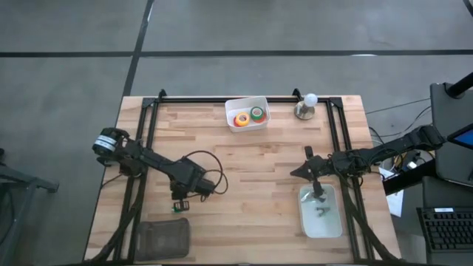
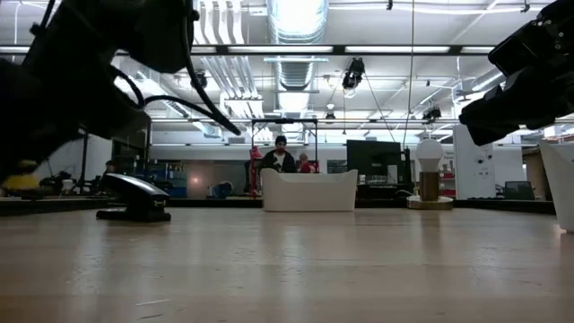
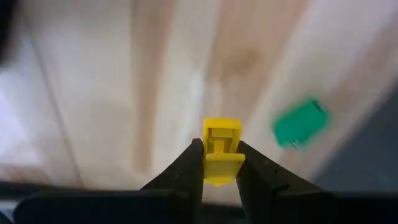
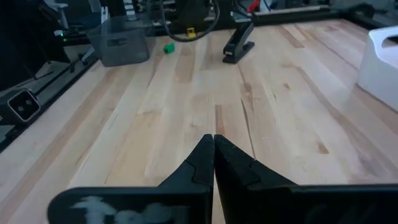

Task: Pick and place Stapler, Stapler remover, tape
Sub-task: Put the yellow small stapler into the transparent bin

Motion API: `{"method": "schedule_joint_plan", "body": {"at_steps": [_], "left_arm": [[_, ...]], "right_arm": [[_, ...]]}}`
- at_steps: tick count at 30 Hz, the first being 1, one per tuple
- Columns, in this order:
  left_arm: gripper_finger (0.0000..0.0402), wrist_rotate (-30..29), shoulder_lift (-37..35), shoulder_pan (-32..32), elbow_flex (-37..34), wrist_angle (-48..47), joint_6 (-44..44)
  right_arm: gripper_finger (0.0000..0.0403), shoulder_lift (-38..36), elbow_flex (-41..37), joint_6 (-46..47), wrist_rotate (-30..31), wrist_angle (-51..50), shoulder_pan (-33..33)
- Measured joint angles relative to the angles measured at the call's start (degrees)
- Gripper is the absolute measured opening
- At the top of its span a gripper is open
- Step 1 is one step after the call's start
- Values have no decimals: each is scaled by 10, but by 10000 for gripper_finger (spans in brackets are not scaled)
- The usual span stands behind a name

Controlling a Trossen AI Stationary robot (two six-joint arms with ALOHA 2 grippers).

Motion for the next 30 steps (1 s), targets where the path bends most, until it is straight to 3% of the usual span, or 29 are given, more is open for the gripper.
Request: {"method": "schedule_joint_plan", "body": {"at_steps": [6,13,19,30], "left_arm": [[82,69,-2,-8,50,-68,-62],[83,160,-18,-53,89,-75,-187],[84,166,-31,-110,117,-60,-298],[85,138,-25,-207,106,120,-499]], "right_arm": [[8,0,0,-16,0,19,0],[8,0,0,-25,0,19,0],[8,0,0,-37,0,19,0],[8,0,0,-37,0,20,0]]}}
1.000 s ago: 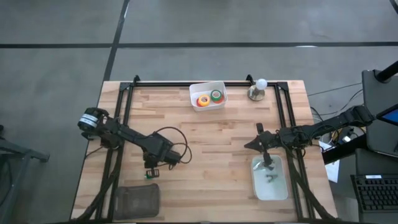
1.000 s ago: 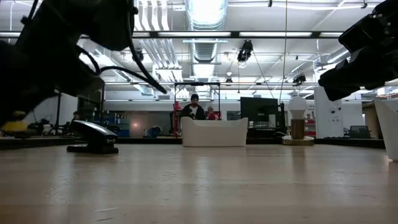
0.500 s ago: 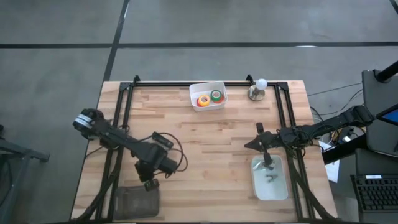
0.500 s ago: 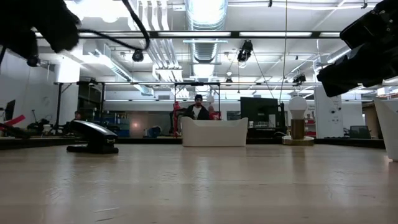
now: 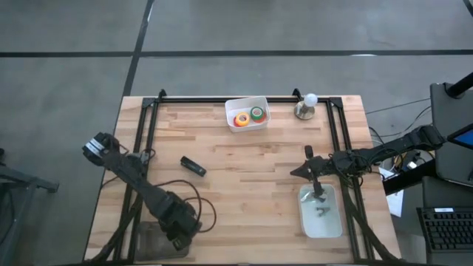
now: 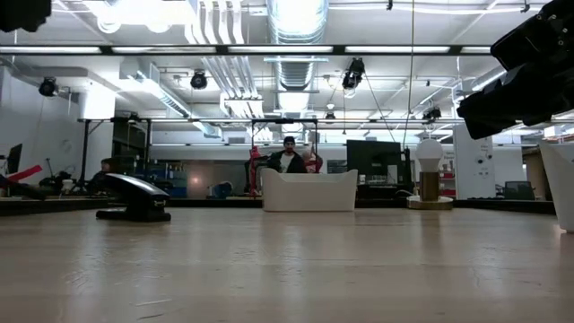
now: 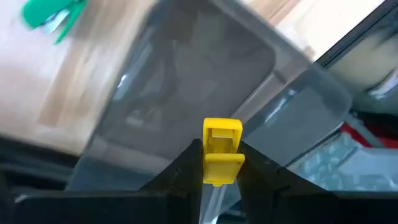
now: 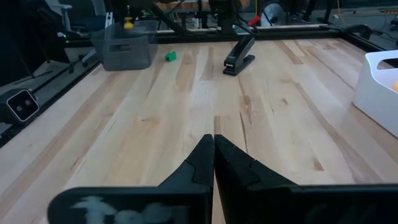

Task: Pick and place Stapler, Stapler remover, tape
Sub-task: Put the yellow small stapler into the transparent bin, then put the green small stapler into the transparent bin

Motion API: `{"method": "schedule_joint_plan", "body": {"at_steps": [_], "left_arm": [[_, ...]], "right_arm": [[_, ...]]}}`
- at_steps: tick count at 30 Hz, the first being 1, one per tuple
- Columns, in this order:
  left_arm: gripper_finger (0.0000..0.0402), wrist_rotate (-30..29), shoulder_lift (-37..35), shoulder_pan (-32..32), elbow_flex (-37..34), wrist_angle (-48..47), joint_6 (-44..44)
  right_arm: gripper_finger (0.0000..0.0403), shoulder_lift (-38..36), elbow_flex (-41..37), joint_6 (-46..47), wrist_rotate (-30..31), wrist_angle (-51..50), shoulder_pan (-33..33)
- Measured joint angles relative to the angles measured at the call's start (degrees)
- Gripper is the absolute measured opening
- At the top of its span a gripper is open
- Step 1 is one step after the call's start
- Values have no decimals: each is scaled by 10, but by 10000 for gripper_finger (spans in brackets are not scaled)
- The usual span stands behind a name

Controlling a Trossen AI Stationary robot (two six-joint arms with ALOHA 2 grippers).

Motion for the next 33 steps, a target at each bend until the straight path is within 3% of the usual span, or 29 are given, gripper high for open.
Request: {"method": "schedule_joint_plan", "body": {"at_steps": [7,11,19,23,33], "left_arm": [[85,-61,23,-28,-3,30,-11],[85,-63,38,-33,-15,32,-11],[85,-60,53,-36,-72,162,-19],[88,-59,54,-36,-88,172,-32],[149,-62,54,-36,-94,168,-38]], "right_arm": [[8,0,0,7,1,3,0],[8,0,0,13,2,4,0],[8,0,0,24,2,4,0],[8,0,0,27,2,3,0],[8,0,0,27,2,3,0]]}}
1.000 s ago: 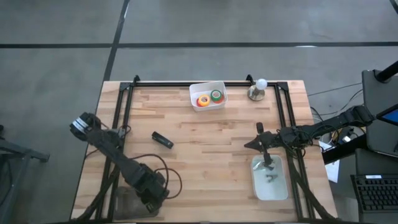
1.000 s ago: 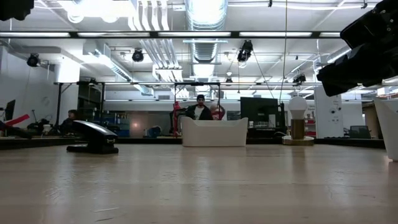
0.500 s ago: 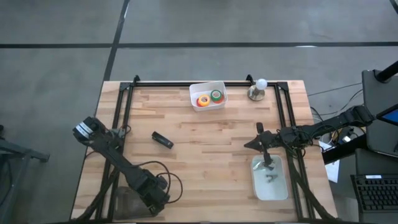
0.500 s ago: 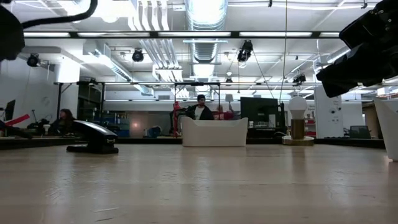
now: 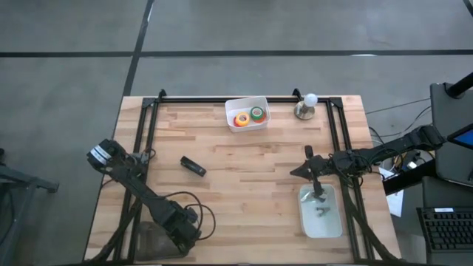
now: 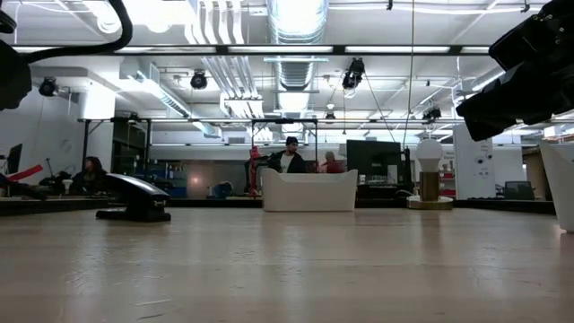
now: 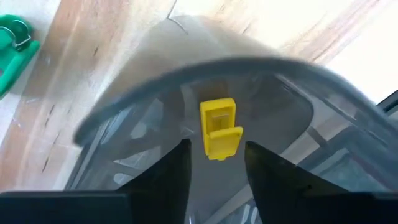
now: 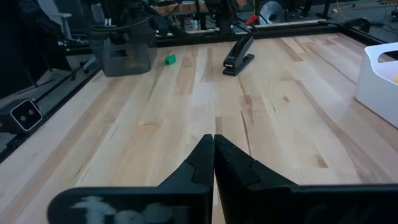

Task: Pick and place Stapler, Stapler remover, tape
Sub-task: Put the green small stapler into the transparent bin

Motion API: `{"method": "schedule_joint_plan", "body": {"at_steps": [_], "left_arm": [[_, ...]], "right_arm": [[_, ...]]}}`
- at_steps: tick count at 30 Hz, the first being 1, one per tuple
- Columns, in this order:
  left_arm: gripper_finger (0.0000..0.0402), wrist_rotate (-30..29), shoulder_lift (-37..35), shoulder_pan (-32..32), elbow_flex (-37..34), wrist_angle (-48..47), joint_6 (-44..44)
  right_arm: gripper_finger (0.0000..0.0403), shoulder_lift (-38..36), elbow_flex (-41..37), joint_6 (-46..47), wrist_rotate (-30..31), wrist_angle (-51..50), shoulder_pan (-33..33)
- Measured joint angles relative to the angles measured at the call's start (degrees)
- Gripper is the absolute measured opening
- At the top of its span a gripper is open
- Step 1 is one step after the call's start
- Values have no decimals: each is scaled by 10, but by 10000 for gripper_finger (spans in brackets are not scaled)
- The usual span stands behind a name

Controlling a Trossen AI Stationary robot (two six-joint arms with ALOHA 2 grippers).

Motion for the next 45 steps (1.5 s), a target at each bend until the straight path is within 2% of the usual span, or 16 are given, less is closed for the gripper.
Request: {"method": "schedule_joint_plan", "body": {"at_steps": [4,9,13,20,22,25,30,33,37,40,45], "left_arm": [[168,48,-5,2,0,-1,12],[170,83,-30,3,0,-2,-7],[167,94,-58,5,0,-10,-19],[167,89,-120,13,0,-87,-35],[167,64,-140,16,0,-127,-24],[167,-5,-168,22,0,-187,22],[167,-195,-193,24,0,-268,123],[167,-273,-189,24,0,-281,150],[167,-273,-172,34,-22,-259,219],[167,-265,-160,34,-49,-239,232],[167,-203,-152,37,-94,-205,234]], "right_arm": [[8,0,0,0,0,0,0],[8,0,0,0,0,0,0],[8,0,0,0,0,0,0],[8,0,0,-2,0,0,0],[8,0,0,-2,0,0,0],[8,0,0,-4,1,0,0],[8,0,0,-4,1,0,0],[8,0,0,-2,1,0,0],[8,0,0,-2,1,0,0],[8,0,0,0,1,0,0],[8,0,0,4,1,-1,0]]}}
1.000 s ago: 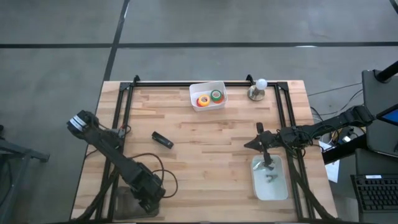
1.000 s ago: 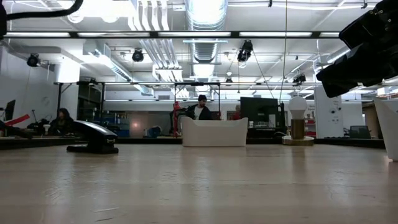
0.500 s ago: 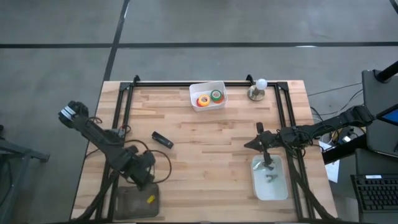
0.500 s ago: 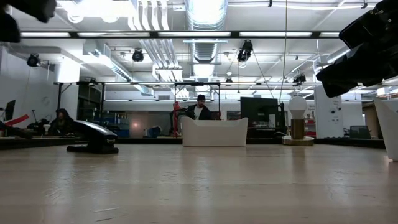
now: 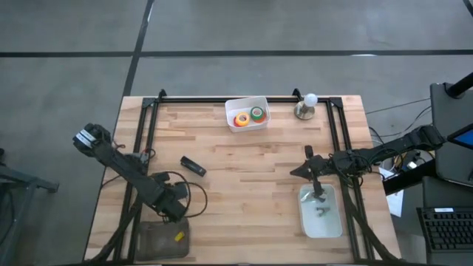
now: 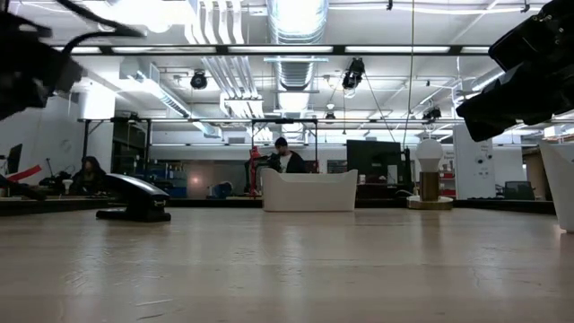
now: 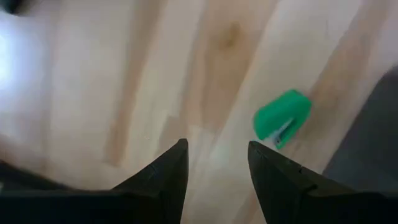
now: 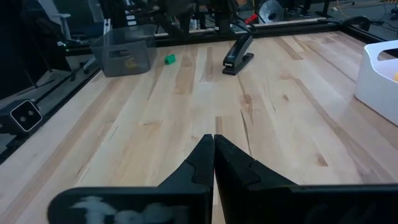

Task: Pick and place Stapler, Stapler remover, tape
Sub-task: Put the green small stapler into the transparent bin

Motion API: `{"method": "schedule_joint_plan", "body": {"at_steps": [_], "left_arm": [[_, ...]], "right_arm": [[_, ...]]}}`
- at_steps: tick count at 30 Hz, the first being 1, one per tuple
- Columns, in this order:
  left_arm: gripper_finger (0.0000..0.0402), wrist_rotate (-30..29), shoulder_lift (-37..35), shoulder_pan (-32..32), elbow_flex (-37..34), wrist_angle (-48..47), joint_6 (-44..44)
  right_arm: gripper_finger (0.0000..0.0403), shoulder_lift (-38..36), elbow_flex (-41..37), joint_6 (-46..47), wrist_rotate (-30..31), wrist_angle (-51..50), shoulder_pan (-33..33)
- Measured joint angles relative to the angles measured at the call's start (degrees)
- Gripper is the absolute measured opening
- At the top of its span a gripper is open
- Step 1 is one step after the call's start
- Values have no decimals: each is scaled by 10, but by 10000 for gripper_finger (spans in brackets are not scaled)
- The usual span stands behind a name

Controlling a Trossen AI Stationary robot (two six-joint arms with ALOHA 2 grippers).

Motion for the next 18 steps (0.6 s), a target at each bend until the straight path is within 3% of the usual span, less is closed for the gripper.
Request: {"method": "schedule_joint_plan", "body": {"at_steps": [6,18], "left_arm": [[168,41,0,2,-44,101,44],[168,87,0,3,-74,172,44]], "right_arm": [[8,0,0,0,0,-2,0],[8,0,0,-4,1,-3,0]]}}
